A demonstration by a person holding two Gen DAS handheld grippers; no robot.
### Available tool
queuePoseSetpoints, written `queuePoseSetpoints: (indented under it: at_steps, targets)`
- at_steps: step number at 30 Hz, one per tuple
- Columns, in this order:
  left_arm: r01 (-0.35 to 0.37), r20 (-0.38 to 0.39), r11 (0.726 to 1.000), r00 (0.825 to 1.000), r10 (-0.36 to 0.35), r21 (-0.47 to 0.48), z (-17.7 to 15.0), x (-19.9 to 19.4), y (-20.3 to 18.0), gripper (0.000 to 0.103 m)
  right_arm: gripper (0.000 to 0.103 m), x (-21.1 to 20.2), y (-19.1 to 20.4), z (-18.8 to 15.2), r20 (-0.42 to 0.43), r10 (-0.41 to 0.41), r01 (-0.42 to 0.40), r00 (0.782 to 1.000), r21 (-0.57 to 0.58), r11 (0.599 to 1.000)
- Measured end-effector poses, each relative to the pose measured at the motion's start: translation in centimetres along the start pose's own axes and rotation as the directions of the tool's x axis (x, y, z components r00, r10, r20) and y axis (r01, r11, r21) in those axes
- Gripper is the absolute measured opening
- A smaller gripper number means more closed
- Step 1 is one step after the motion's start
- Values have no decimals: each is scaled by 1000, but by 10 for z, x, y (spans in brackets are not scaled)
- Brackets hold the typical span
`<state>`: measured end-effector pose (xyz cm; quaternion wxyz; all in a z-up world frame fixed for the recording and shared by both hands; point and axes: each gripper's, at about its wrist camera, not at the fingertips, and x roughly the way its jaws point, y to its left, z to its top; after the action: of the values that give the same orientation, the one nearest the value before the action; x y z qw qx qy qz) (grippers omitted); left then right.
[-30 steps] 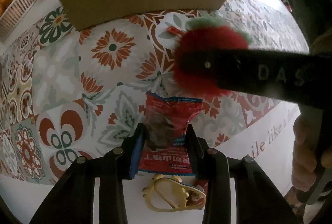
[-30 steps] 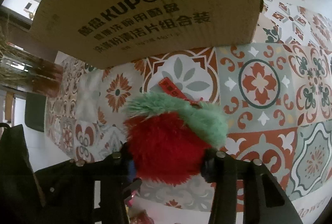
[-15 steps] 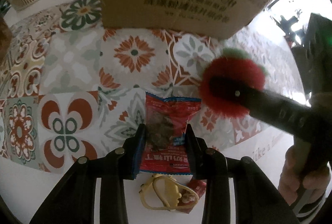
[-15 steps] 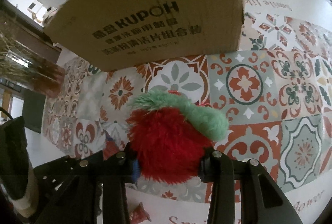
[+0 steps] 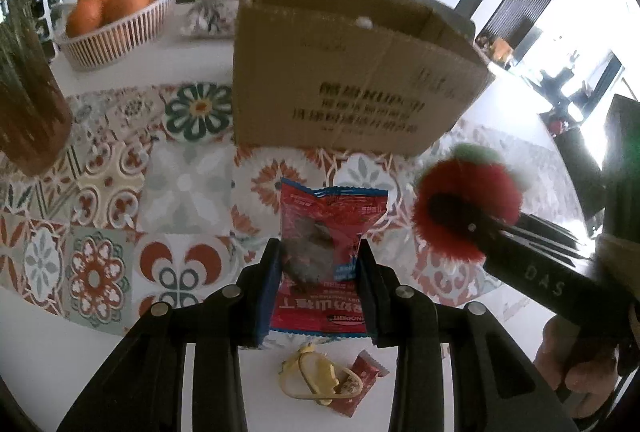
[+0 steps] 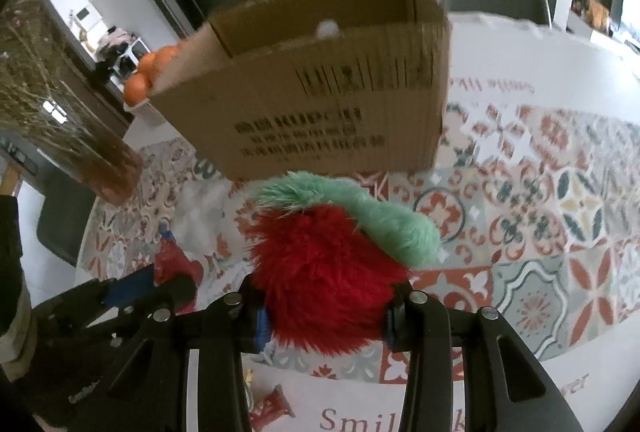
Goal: Organize soft objects
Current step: 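Carry the snack bag and strawberry plush into the cardboard box and release both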
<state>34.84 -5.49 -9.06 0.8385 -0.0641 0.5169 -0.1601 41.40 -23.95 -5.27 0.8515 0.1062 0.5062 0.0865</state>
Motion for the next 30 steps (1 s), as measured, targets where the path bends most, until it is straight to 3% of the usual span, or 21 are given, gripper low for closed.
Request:
queuePoseSetpoints:
  at_steps: [11,30]
  targets:
    - [-12,143,999,990,7,36,17,-35,-27,35,41,-46,15,14,125,23,-18,992,-41,999]
    - [-34,332,995,943,2,91,55,-87,-49,35,41,-92,22,49,285,59,-41,957,-68,997]
